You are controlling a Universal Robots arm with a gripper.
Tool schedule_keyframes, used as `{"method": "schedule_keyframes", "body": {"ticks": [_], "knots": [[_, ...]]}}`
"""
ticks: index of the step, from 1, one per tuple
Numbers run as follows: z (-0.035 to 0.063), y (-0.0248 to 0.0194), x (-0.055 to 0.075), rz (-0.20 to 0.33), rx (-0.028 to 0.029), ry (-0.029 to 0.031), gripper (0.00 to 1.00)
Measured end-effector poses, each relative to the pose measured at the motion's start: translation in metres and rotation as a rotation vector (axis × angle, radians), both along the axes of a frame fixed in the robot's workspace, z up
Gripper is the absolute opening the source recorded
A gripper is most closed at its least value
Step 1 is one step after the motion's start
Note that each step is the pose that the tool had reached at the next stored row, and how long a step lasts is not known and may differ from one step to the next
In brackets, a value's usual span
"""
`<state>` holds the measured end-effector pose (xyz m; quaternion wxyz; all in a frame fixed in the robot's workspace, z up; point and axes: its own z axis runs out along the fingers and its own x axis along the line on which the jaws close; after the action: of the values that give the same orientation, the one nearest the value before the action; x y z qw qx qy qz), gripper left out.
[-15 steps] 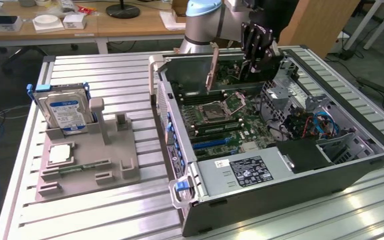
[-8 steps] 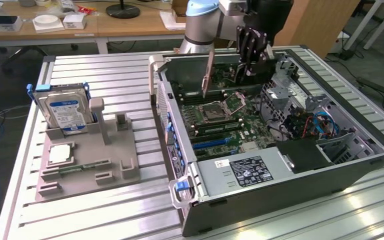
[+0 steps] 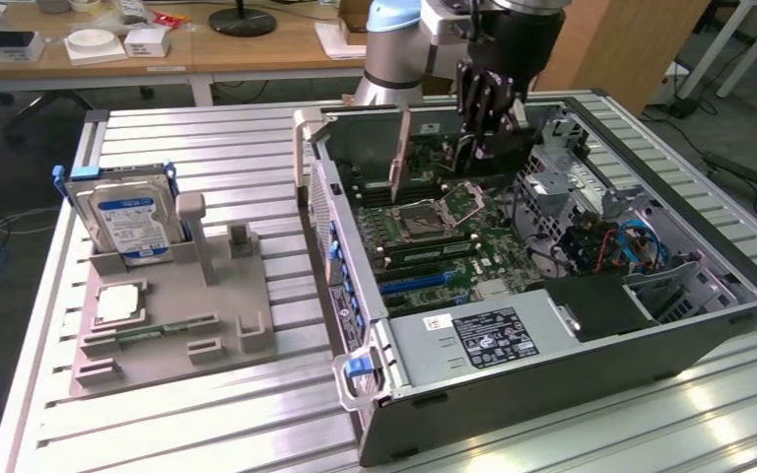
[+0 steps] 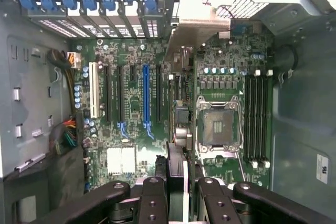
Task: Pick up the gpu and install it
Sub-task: 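Insert the gpu into the slot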
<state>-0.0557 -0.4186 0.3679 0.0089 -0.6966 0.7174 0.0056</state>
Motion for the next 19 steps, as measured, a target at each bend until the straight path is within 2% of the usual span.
{"method": "schedule_keyframes", "body": {"ticks": [7,12,17,19], "knots": [[-0.01,-0.0046,0.0,0.0,-0.0001,0.0001,0.27],[-0.0156,-0.0125,-0.001,0.009,0.0001,-0.0001,0.27],[-0.0211,-0.0128,-0.003,0.053,0.0002,0.0,0.27],[-0.0228,-0.0131,-0.004,0.054,0.0002,0.0001,0.27]]}}
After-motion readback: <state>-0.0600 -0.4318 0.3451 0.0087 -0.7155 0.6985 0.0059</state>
